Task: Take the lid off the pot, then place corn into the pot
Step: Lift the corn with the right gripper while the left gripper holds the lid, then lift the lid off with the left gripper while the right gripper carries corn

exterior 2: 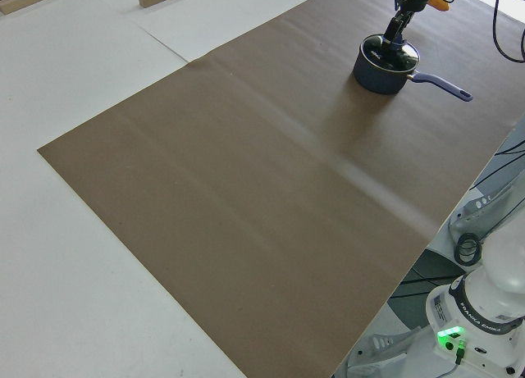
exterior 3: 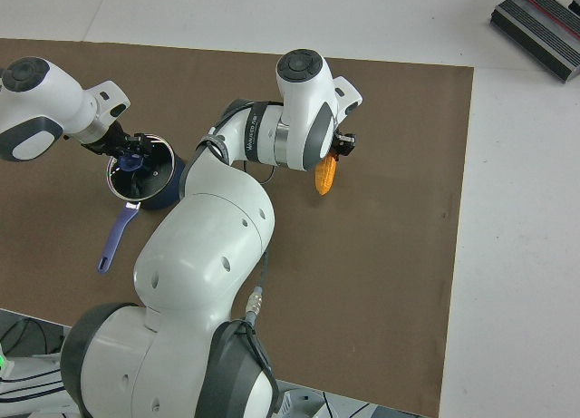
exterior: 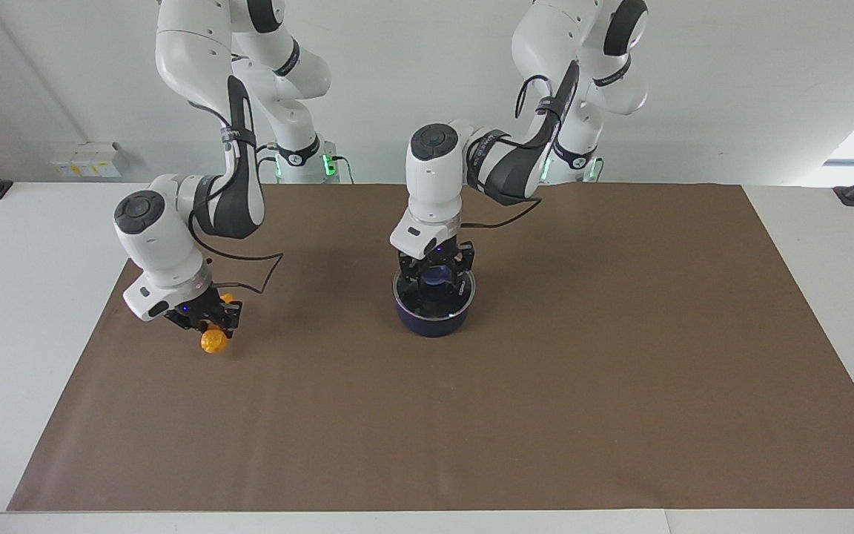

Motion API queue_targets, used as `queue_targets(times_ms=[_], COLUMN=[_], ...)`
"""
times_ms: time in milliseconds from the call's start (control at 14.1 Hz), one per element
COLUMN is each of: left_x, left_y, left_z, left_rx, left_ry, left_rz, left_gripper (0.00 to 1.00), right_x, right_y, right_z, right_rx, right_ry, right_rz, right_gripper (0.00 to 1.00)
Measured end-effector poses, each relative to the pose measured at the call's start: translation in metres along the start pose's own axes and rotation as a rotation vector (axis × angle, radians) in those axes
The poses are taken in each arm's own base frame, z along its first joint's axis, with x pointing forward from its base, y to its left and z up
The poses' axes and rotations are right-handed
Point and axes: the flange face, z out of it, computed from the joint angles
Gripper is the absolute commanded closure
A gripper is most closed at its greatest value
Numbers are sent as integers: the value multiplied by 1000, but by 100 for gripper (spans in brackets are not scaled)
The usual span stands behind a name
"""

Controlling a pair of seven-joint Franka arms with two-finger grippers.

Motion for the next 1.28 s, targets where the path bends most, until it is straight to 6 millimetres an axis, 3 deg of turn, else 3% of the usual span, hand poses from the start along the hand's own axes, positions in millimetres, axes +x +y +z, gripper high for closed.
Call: queue_targets(times_ms=[71,498,782,925,1067,1280], left_x=[0,3,21,32,46,70], left_y=[0,-3,-36,-57,-83,-131], left_z=[0,-11,-45,-55,-61,-64], left_rx=[1,-7,-1,12,27,49], left_ry=[0,10,15,4,-12,-43], left_rz=[0,-4,8,38,77,119], left_gripper=[100,100,100,100,100,100], right_x=[0,0,1,3,9,16], right_y=[0,0,-4,-17,-36,-81], right_z=[0,0,-4,-23,-59,-98], right_rx=[0,0,2,7,12,16], right_ry=[0,-1,1,-15,-25,-15], right_rz=[0,0,-6,-25,-22,23], right_gripper=[100,100,100,100,100,100])
